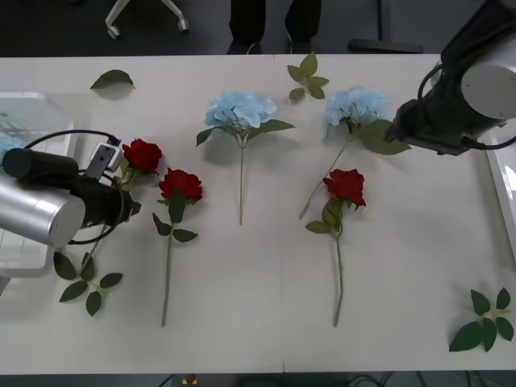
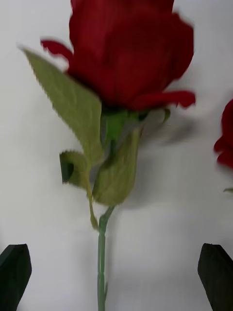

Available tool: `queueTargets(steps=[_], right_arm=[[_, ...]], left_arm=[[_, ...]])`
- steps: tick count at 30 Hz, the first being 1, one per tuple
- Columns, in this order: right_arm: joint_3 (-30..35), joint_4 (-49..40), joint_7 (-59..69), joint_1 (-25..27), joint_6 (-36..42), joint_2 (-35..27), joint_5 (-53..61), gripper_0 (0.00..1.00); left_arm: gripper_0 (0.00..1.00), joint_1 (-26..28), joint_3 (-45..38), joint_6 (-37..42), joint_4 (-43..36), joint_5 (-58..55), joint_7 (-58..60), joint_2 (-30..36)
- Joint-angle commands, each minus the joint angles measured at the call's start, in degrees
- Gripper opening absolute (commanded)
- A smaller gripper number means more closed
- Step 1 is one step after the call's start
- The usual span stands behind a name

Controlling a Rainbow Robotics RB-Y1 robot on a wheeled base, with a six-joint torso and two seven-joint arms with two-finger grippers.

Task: Place the red flowers into the right box and the blue flowers into the left box. If a person shows an open palm, hand one flower to the person first, then continue sorting.

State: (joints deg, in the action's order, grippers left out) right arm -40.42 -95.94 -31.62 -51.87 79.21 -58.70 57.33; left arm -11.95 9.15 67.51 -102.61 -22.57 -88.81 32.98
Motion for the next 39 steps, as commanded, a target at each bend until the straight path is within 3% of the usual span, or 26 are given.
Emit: queueTargets(steps=[1,13,28,29,30,32,34,39], right_arm=[[1.22,2.34,2.79,-3.23,-0.29,4.39,-1.43,0.92],[-3.44,13.94,2.44,-8.33,-1.52,14.14,-5.65,0.92],[-4.14,27.56,1.74,-10.09,-5.83,23.37,-9.96,0.93],[-4.32,29.58,1.47,-10.27,-6.44,24.34,-10.75,0.93],[-4.32,31.25,1.56,-10.53,-6.88,25.22,-11.28,0.93],[-4.32,33.27,1.47,-10.88,-7.23,26.18,-11.72,0.93],[-4.32,34.77,1.39,-11.06,-7.67,27.06,-12.42,0.93],[-4.32,37.41,1.39,-11.06,-8.90,28.56,-13.83,0.93]], left_arm=[[1.00,-4.22,0.52,-0.01,-0.49,-0.02,-1.71,-0.20],[1.00,-9.14,3.15,-10.38,12.70,1.65,-3.03,-1.61],[1.00,-11.87,5.44,-19.00,25.09,3.94,-3.47,-4.59],[0.92,-11.87,5.44,-19.79,25.79,4.11,-3.47,-4.95],[0.60,-11.87,5.44,-19.96,26.15,4.20,-3.38,-5.12],[0.21,-11.87,5.44,-19.96,26.23,4.38,-3.29,-5.21],[0.01,-11.87,5.44,-19.96,26.50,4.29,-3.03,-5.39],[0.00,-11.60,5.44,-19.87,26.85,4.11,-2.50,-5.56]])
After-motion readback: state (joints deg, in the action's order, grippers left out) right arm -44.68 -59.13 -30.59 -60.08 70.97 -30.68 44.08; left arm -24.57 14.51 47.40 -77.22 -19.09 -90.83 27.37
